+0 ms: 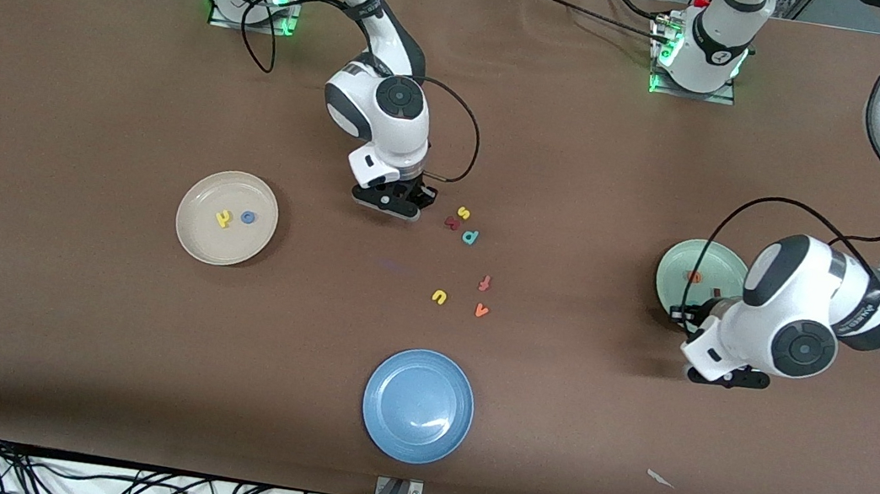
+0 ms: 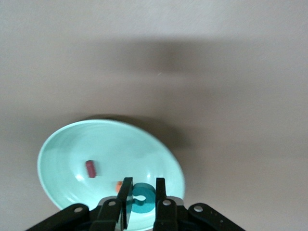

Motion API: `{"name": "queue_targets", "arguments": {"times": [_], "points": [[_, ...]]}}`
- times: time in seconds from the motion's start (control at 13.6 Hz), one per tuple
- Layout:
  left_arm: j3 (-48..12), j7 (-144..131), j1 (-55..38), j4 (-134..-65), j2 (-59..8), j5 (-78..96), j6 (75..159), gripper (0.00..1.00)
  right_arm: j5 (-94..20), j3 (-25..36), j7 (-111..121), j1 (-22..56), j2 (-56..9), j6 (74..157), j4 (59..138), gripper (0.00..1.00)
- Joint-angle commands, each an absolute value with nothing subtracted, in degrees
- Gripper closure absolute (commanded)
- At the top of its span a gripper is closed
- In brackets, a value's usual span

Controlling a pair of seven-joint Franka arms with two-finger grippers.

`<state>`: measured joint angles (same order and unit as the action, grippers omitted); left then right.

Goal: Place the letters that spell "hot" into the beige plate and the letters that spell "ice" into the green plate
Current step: 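Drop the teal letter in the green plate while the right gripper carries orange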

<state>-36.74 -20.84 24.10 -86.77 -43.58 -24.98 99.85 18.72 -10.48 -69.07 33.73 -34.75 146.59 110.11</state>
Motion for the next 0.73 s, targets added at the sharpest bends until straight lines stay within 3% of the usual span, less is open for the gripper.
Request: {"name": "queue_targets", "arguments": {"times": [0.0,0.22,0.44,0.66], "points": [[-37.2,-17.1,27.3,-91.8,-41.1,-25.4,101.1,1.00,19.2,-10.3,-61.3,29.6,-29.0,143.5,112.8,1.00],[-36.6,-17.1,29.0,-94.7,-41.5,-28.7,102.8,1.00,18.9,-10.4,-48.5,23.8,-23.0,136.9,116.1,1.00],[-37.0,-16.5,33.8,-100.5,-41.3,-30.5,105.8,1.00,18.9,-10.5,-33.6,15.8,-16.7,135.6,121.7,1.00],[-37.4,-15.2,35.3,-104.6,-40.3,-30.5,107.8,1.00,18.8,-10.5,-22.0,9.4,-13.6,131.1,123.0,1.00]]}}
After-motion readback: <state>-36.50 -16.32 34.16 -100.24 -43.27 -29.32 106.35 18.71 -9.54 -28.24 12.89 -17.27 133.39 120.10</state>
